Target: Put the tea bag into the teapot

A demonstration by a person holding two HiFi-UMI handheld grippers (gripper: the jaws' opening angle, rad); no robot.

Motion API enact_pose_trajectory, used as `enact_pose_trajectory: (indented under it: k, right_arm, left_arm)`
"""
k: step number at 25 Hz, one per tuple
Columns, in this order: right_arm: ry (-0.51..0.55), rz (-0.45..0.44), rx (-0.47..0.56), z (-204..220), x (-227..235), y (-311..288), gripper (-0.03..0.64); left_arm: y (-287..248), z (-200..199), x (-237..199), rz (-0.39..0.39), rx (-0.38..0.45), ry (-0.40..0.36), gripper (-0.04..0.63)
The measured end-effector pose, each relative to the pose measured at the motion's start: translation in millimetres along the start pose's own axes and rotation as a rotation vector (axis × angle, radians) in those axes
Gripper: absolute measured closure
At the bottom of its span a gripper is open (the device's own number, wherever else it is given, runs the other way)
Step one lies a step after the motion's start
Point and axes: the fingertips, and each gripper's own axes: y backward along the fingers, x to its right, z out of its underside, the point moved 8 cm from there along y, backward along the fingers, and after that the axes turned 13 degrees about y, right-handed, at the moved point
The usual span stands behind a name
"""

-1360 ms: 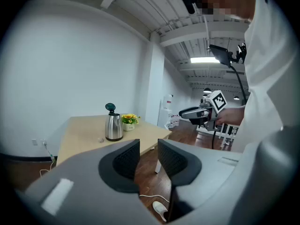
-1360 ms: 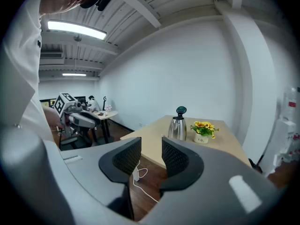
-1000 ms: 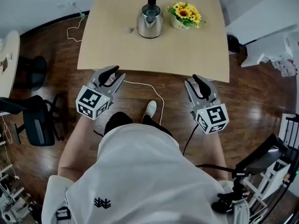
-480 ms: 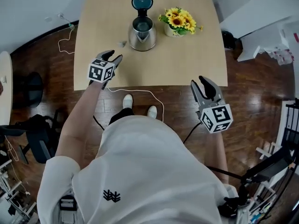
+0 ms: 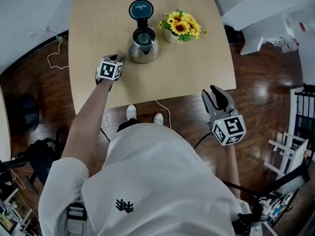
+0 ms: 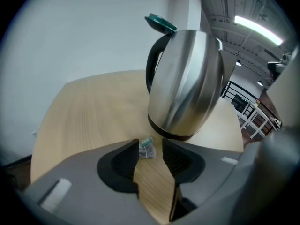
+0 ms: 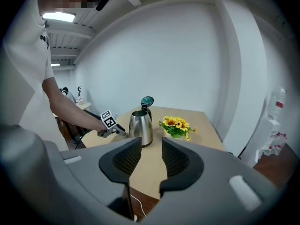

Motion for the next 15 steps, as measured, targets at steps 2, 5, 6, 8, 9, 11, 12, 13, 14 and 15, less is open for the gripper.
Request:
enact_pose_trajectory:
  k: [2, 5, 6, 8, 9, 11, 12, 13, 14, 15]
  right_arm:
    - [-0.007, 0.016, -0.020, 1.7, 1.6, 0.0, 0.484]
    - [-0.008, 0.022, -0.048, 1.6, 0.8, 0.8, 0.483]
    - [-0.008, 0.023, -0.054, 1.5, 0.3, 0.8, 0.483]
    - [-0.010, 0.026, -0.058, 2.1, -1.1, 0.3, 0.483]
    - [-0.010, 0.025, -0.058, 1.6, -1.8, -0.5, 0.483]
    - [-0.009, 0.021, -0.051, -1.1, -2.5, -2.6, 0.483]
    - [-0.009, 0.018, -0.045, -2.1, -2.5, -3.7, 0.483]
    - [-0.009, 0.016, -0.039, -2.7, -2.5, -4.8, 0.483]
    - [-0.010, 0.015, -0.032, -2.8, -2.4, -5.9, 0.485]
    - [-0.011, 0.014, -0.024, -2.8, -2.3, -7.0, 0.483]
  left_arm:
    - [-11.7, 5.0, -5.7, -0.001, -0.024, 0.015, 0.454]
    - [-16.8, 6.6, -7.5, 0.007, -0.034, 0.007, 0.518]
    - [-16.8, 6.6, -7.5, 0.011, -0.032, 0.003, 0.532]
    - [-16.2, 9.1, -8.7, 0.016, -0.030, -0.005, 0.554]
    - [-13.4, 8.8, -9.1, 0.017, -0.025, -0.012, 0.564]
    - [-1.6, 2.7, -7.3, 0.026, 0.000, -0.032, 0.569]
    - [6.2, -1.1, -5.5, 0.033, 0.016, -0.043, 0.571]
    - [14.5, -4.5, -3.6, 0.041, 0.031, -0.053, 0.572]
    - [23.1, -8.0, -1.5, 0.051, 0.046, -0.062, 0.572]
    - [32.2, -12.1, 0.7, 0.060, 0.062, -0.071, 0.573]
